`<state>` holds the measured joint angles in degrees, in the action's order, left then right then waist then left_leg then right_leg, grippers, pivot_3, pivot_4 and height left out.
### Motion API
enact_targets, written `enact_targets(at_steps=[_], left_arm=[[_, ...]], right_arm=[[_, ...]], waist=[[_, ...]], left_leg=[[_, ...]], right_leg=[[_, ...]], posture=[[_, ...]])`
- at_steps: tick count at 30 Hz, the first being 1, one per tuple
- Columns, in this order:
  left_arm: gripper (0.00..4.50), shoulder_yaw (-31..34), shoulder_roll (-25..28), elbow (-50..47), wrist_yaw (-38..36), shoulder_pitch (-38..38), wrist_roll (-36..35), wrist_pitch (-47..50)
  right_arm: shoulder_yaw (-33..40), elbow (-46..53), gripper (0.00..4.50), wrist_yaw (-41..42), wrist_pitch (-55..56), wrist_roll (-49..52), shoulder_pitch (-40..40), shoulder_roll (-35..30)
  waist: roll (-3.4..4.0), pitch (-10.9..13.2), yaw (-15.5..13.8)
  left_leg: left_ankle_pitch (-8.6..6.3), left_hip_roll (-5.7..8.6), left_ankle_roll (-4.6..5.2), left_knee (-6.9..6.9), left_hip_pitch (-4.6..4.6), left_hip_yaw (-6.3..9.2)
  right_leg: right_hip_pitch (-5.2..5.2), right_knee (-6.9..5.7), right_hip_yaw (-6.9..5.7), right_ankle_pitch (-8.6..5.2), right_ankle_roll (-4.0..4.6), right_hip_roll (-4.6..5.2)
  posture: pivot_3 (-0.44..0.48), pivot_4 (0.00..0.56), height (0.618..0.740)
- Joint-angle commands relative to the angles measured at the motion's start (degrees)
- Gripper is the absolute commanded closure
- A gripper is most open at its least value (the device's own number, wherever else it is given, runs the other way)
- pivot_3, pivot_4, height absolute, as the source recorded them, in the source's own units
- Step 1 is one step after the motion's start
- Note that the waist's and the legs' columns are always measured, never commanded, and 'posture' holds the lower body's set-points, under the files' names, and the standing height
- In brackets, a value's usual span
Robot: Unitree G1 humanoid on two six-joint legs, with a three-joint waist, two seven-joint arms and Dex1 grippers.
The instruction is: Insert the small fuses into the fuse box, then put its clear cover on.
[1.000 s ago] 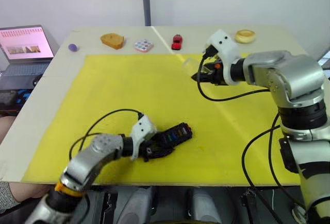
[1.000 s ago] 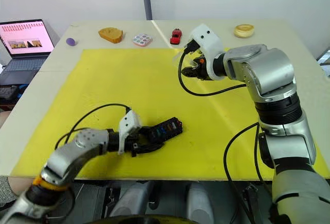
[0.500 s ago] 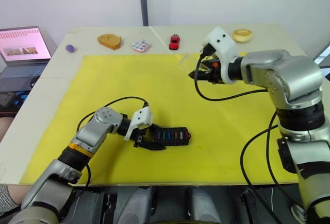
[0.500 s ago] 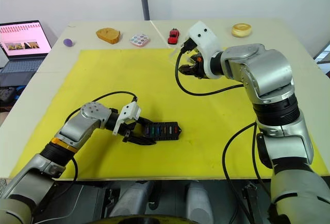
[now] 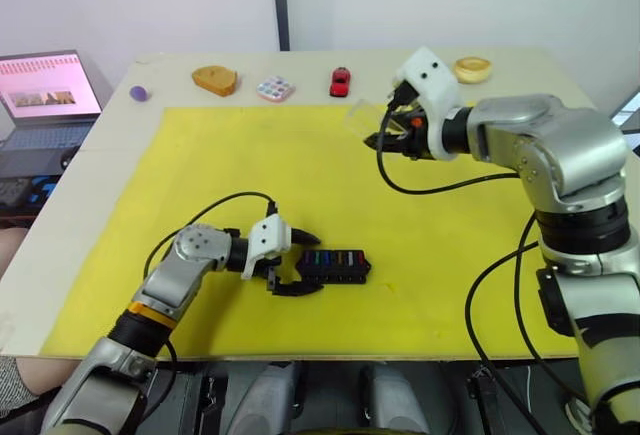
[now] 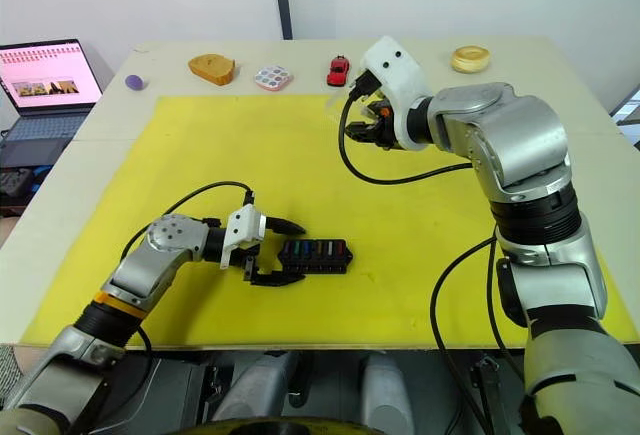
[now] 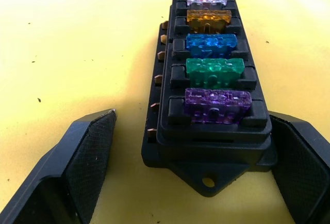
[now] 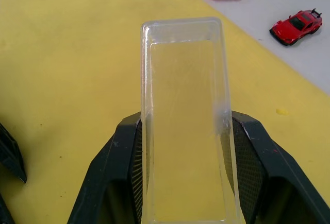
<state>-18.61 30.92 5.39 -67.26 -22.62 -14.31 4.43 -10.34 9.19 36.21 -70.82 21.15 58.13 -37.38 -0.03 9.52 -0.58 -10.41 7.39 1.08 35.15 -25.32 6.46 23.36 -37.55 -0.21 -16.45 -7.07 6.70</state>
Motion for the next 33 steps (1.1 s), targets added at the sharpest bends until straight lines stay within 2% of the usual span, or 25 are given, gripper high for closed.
enact_targets(at_steps=[1,2,3,8,15,19,23,24,26,33], left_arm=[[1.37,-0.4,0.1,2.4,0.8,0.5,3.0,0.1],[1.84,-0.8,0.2,2.4,-0.2,0.0,2.8,0.4],[1.95,-1.3,0.0,2.8,-1.1,-0.6,2.8,-0.1],[1.95,-2.0,-2.2,8.9,-2.0,-5.5,4.9,-3.2],[1.95,-1.7,-5.1,21.0,-3.2,-13.4,6.8,-8.8],[1.95,-2.0,-7.1,27.0,-2.0,-15.7,8.5,-11.2],[1.95,-1.8,-8.3,29.0,-1.9,-16.6,8.9,-11.9],[0.87,-1.8,-8.4,29.3,-1.9,-16.7,9.0,-12.0],[0.04,-1.6,-8.4,29.5,-2.5,-17.0,8.6,-11.1],[0.04,-1.0,-8.7,28.6,-3.0,-16.5,7.9,-10.0]], right_arm=[[0.8,0.3,2.82,0.2,1.6,-0.4,1.1,-0.1],[0.9,0.8,2.82,0.6,1.4,-0.1,0.7,-0.5],[1.0,1.7,2.82,1.2,0.7,0.5,0.2,-1.0],[0.7,8.3,2.82,5.9,-1.6,4.3,-3.2,-4.8],[-5.5,16.5,2.82,14.3,2.4,6.0,-7.0,-12.5],[-8.7,17.9,2.82,15.3,2.8,5.9,-7.0,-12.5],[-11.3,18.9,2.82,16.5,2.8,6.0,-6.1,-12.2],[-12.8,19.0,2.82,16.8,3.4,5.0,-5.7,-12.8],[-13.8,18.7,2.82,16.9,2.8,5.0,-5.3,-12.3],[-17.4,15.0,2.82,16.9,1.1,3.5,-2.9,-10.1]], waist=[[0.00,0.0,0.0],[0.00,0.0,0.0],[0.00,0.0,0.0],[0.00,0.0,-0.4],[-0.02,0.0,-1.0],[-0.03,0.0,-1.4],[-0.03,0.0,-1.8],[-0.03,0.0,-1.7],[-0.05,0.0,-1.7],[-0.04,0.0,-1.5]], left_leg=[[0.00,0.00,0.00,0.00,0.00,0.00],[0.00,0.00,0.00,0.00,0.00,0.00],[0.00,0.00,0.00,0.00,0.00,0.00],[0.00,0.03,0.01,0.05,0.00,0.03],[0.00,0.06,0.01,0.19,0.00,0.10],[0.00,0.06,0.02,0.23,0.00,0.10],[0.00,0.07,0.02,0.30,-0.01,0.11],[-0.01,0.07,0.03,0.33,-0.01,0.11],[-0.01,0.06,0.02,0.34,-0.01,0.13],[-0.02,0.05,0.04,0.33,-0.01,0.12]], right_leg=[[0.00,0.00,0.00,0.00,0.00,0.00],[0.00,0.00,0.00,0.00,0.00,0.00],[0.00,0.00,0.00,0.00,0.00,0.00],[-0.02,0.01,-0.03,0.01,-0.02,0.02],[-0.07,0.04,-0.11,0.09,-0.15,0.05],[-0.08,0.06,-0.11,0.09,-0.17,0.06],[-0.10,0.06,-0.11,0.12,-0.21,0.06],[-0.12,0.07,-0.11,0.13,-0.22,0.06],[-0.12,0.07,-0.12,0.14,-0.22,0.04],[-0.09,0.07,-0.12,0.14,-0.23,0.03]], posture=[[0.000,0.150,0.740],[0.000,0.150,0.740],[0.000,0.150,0.740],[0.000,0.150,0.740],[0.000,0.150,0.740],[0.000,0.150,0.740],[0.000,0.150,0.740],[0.000,0.150,0.740],[0.000,0.150,0.740],[0.000,0.150,0.740]])
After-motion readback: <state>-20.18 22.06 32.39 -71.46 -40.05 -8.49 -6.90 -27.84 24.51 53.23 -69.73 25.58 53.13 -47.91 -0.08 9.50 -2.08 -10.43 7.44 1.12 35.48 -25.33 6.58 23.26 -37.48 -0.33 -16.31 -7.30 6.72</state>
